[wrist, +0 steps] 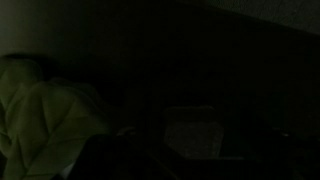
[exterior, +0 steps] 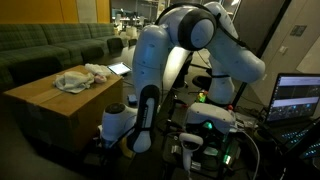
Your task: Put the objects on the table onto the box and the objects on the box onto the table
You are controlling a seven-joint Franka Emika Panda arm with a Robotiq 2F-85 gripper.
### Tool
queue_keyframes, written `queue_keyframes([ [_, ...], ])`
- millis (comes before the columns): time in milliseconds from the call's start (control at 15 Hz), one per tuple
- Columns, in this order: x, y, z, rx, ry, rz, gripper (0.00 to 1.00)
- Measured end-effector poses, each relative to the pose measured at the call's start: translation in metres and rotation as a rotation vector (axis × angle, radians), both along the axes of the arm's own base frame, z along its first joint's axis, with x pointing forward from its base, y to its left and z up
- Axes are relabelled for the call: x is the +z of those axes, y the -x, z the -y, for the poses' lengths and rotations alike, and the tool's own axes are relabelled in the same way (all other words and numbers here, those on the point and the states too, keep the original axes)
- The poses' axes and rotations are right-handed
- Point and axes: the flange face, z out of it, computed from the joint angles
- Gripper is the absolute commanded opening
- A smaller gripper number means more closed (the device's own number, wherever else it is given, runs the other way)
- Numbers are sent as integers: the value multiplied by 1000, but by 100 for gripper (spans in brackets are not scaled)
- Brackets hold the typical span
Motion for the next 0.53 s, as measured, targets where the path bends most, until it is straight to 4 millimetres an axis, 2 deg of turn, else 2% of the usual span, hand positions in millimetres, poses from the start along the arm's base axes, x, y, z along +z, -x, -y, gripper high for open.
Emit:
queue_keyframes([
  [133, -1, -1, -3, 0, -5, 0, 45],
  [267, -4, -2, -3, -1, -5, -1, 32],
  [533, -4, -3, -1, -2, -5, 0, 31],
])
